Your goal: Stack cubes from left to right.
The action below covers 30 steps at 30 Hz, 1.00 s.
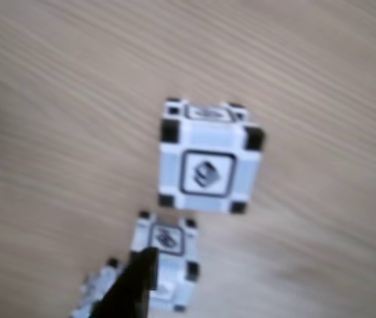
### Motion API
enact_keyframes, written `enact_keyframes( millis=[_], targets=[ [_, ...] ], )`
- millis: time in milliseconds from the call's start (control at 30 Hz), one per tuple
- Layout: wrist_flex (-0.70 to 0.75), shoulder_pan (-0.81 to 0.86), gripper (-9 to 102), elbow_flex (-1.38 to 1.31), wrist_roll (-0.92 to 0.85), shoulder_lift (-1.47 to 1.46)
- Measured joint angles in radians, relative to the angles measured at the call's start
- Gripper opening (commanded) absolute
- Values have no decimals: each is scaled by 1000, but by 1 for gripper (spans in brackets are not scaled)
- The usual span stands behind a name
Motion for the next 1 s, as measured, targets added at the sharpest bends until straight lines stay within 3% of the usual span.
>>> enact_keyframes(
  millis=[1000],
  targets=[
    [-6, 0, 44, 106, 3, -78]
  ],
)
